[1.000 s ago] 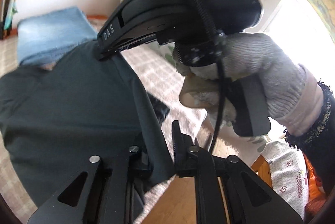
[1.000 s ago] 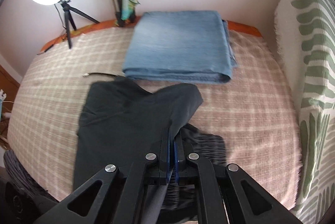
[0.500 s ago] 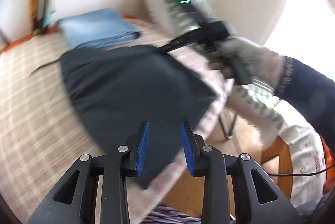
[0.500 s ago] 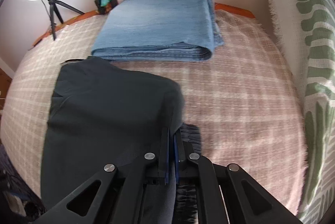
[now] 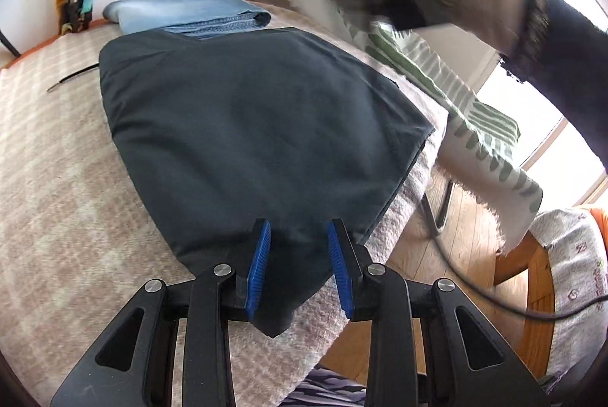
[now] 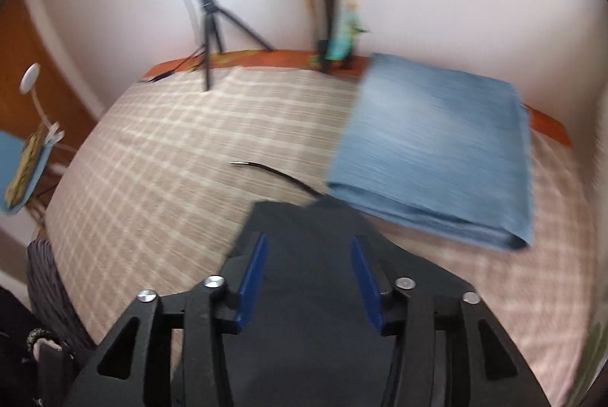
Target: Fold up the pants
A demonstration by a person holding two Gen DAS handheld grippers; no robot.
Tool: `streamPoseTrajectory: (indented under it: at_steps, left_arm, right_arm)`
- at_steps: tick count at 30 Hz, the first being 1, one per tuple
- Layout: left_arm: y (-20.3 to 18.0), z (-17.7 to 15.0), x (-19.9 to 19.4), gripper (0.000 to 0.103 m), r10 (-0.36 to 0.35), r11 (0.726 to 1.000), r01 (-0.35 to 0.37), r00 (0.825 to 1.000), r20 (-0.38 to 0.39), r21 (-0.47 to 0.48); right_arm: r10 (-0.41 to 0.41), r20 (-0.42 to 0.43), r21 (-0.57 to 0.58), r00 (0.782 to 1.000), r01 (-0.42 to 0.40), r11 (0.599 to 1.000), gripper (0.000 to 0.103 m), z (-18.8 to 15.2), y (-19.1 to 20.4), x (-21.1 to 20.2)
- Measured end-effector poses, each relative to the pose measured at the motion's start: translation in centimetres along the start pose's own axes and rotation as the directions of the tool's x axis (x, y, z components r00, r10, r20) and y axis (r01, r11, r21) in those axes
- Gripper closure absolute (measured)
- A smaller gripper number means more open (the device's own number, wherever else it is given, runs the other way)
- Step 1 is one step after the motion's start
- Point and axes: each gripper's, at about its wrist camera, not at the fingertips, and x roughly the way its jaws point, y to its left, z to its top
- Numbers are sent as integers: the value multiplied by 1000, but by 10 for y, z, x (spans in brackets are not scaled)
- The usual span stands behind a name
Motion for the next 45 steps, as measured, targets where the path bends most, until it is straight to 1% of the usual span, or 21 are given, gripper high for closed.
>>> streamPoseTrajectory:
  at_steps: [2, 5, 7, 8, 10, 11, 12, 15, 21, 23, 24, 25, 27, 29, 30, 31, 34, 37, 39, 42, 45]
  left_arm:
    - [-5, 1, 6, 73, -6, 1000, 6, 1000, 0, 2]
    - [-3, 0, 6, 73, -7, 1000, 7, 1000, 1, 4]
    - [-5, 0, 7, 73, -7, 1000, 7, 1000, 1, 8]
    - [-4, 0, 7, 73, -8, 1000, 8, 1000, 1, 8]
    - [-4, 0, 7, 73, -10, 1000, 10, 1000, 1, 12]
    - [-5, 0, 8, 73, -10, 1000, 10, 1000, 2, 13]
    - [-8, -1, 12, 73, -11, 1000, 11, 1000, 3, 14]
    - [-11, -3, 14, 73, -12, 1000, 12, 1000, 11, 21]
    - [-20, -5, 15, 73, 3, 999, -4, 1000, 16, 49]
    - [-17, -2, 11, 73, -18, 999, 18, 1000, 2, 27]
    - [-16, -1, 9, 69, -23, 1000, 23, 1000, -6, 17]
    - [-14, 1, 5, 69, -31, 1000, 31, 999, -15, 6]
    - [-10, 5, -7, 68, -34, 999, 34, 999, -6, -1]
    - [-4, 10, -18, 58, -33, 999, 33, 999, 13, -17]
    - [1, 13, -25, 51, -40, 998, 41, 999, 26, -38]
    - [9, 18, -31, 50, -47, 996, 49, 998, 39, -71]
    - [34, 29, -40, 49, -71, 981, 79, 996, 51, -175]
    - [54, 39, -49, 49, -79, 968, 94, 994, 74, -231]
    - [65, 44, -49, 49, -63, 964, 79, 995, 71, -252]
    - [83, 51, -36, 49, -75, 940, 89, 996, 56, -330]
    - [98, 55, -17, 49, -101, 915, 105, 994, 29, -390]
  right_arm:
    - [43, -21, -56, 999, -44, 997, 42, 10, 16, 18]
    - [68, -81, -125, 994, -78, 989, 40, 22, 36, 48]
    - [49, -129, -174, 990, -71, 982, 42, 27, 45, 69]
    - [40, -156, -195, 987, -70, 978, 46, 27, 48, 78]
    - [10, -208, -227, 978, -58, 972, 82, 26, 50, 92]
    - [-13, -226, -241, 974, -43, 970, 86, 24, 51, 97]
    - [-26, -232, -254, 972, -35, 967, 94, 23, 51, 99]
    - [-36, -207, -265, 978, -20, 964, 102, 18, 51, 97]
    - [-62, -152, -166, 986, 37, 985, 102, 19, 34, 101]
    - [-53, -128, -142, 990, 35, 989, 95, 20, 30, 92]
    - [-45, -113, -104, 993, 33, 994, 74, 22, 24, 84]
    - [-33, -77, -50, 996, 29, 998, 60, 22, 14, 70]
    - [0, -2, 40, 1000, 0, 999, 58, 19, -6, 41]
    - [44, 56, 136, 997, -52, 989, 41, 7, -32, 8]
    - [47, 86, 176, 995, -62, 982, 29, -3, -44, -8]
    - [38, 110, 208, 993, -61, 976, 24, -11, -54, -21]
    - [13, 147, 301, 989, -58, 952, 18, -45, -84, -54]
    - [-21, 123, 350, 992, -24, 937, 13, -78, -107, -72]
    - [-35, 80, 363, 996, 4, 932, 8, -99, -118, -74]
    - [-4, 54, 385, 999, -17, 923, 0, -125, -131, -72]
    - [12, 15, 406, 1000, -17, 913, 0, -144, -143, -58]
